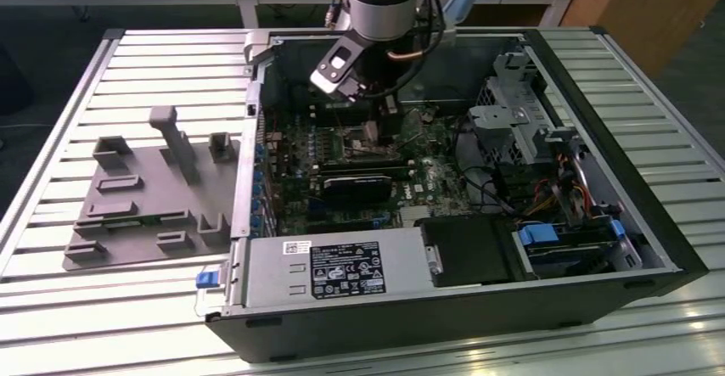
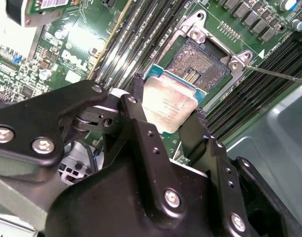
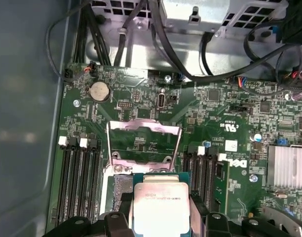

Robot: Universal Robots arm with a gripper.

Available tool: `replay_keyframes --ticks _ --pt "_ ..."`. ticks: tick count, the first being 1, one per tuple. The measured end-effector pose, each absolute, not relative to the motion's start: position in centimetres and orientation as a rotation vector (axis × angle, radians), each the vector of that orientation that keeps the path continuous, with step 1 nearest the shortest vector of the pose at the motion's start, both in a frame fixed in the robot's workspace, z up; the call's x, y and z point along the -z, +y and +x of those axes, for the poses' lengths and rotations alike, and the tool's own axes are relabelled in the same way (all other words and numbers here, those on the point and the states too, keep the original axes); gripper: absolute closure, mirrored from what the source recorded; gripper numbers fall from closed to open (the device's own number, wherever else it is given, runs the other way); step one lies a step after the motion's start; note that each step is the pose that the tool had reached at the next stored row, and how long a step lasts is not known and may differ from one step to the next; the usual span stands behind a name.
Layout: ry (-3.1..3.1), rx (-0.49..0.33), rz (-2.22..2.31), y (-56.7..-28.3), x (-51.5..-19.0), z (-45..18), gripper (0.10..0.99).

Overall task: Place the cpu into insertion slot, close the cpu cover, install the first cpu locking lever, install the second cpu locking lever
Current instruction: 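Place the cpu into insertion slot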

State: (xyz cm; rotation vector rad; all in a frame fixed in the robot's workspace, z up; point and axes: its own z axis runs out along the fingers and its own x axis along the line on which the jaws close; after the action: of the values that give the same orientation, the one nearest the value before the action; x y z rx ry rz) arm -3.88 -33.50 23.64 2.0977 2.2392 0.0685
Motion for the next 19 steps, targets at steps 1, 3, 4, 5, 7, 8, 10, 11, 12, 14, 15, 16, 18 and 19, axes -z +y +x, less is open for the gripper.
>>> replay_keyframes --ticks 1,3,4,5,7,8,10,11,12,14,15,16,18,19 --pt "2.238 -0.070 2.097 -33.5 -23.5 -3.9 0.549" --pt "2.235 -0.075 2.094 -33.5 -23.3 -4.1 0.549" --pt "2.234 -0.078 2.093 -33.5 -23.1 -4.2 0.549" --pt "2.232 -0.081 2.091 -33.5 -23.0 -4.3 0.549" --pt "2.228 -0.089 2.087 -33.4 -22.8 -4.6 0.549" --pt "2.226 -0.091 2.086 -33.4 -22.7 -4.7 0.549" --pt "2.225 -0.094 2.085 -33.3 -22.5 -4.8 0.549" --pt "2.224 -0.093 2.086 -33.2 -22.5 -4.9 0.549" --pt "2.223 -0.094 2.087 -33.1 -22.4 -4.9 0.549" --pt "2.218 -0.093 2.091 -33.0 -22.2 -5.1 0.549" --pt "2.217 -0.093 2.093 -32.9 -22.1 -5.1 0.549" --pt "2.215 -0.094 2.095 -32.8 -22.0 -5.2 0.549" --pt "2.213 -0.093 2.098 -32.6 -21.8 -5.4 0.549" --pt "2.211 -0.093 2.099 -32.6 -21.7 -5.5 0.549"
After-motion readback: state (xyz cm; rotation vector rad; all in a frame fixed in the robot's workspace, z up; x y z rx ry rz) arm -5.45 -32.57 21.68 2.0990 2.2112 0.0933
